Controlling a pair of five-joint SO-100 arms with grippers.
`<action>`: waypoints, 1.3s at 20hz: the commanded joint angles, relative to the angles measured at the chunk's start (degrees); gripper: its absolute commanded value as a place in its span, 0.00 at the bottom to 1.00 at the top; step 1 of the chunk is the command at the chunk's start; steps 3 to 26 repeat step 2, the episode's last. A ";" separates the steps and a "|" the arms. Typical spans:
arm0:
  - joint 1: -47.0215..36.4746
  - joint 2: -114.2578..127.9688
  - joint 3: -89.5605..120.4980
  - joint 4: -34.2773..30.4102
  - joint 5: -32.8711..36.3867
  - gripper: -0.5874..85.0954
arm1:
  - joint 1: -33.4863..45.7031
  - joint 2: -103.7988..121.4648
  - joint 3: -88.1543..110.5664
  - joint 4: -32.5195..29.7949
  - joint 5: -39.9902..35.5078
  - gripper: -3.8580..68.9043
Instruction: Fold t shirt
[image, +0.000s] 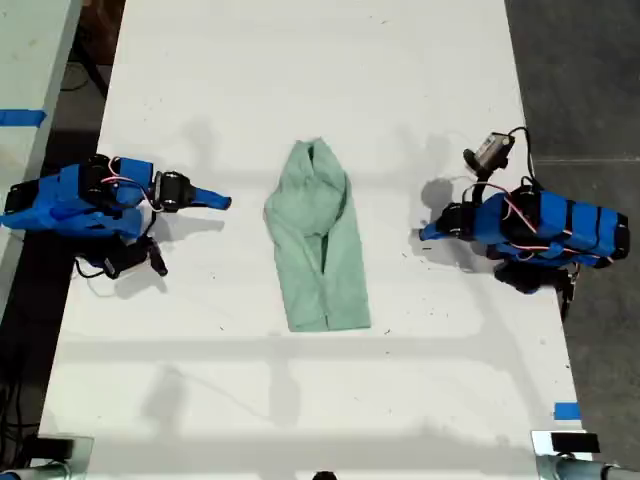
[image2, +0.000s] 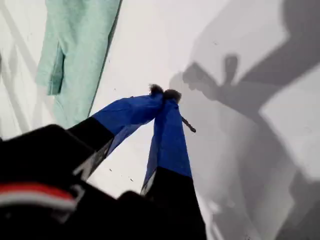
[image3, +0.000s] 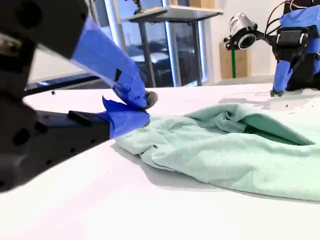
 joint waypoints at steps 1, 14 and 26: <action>-0.53 0.44 0.44 0.18 -0.18 0.01 | 0.35 0.79 2.37 0.44 0.53 0.05; -0.53 0.44 0.44 0.18 -0.18 0.01 | 0.35 0.79 2.37 0.53 0.53 0.05; -0.53 0.44 0.44 0.18 -0.18 0.01 | 0.35 0.79 2.37 0.53 0.53 0.05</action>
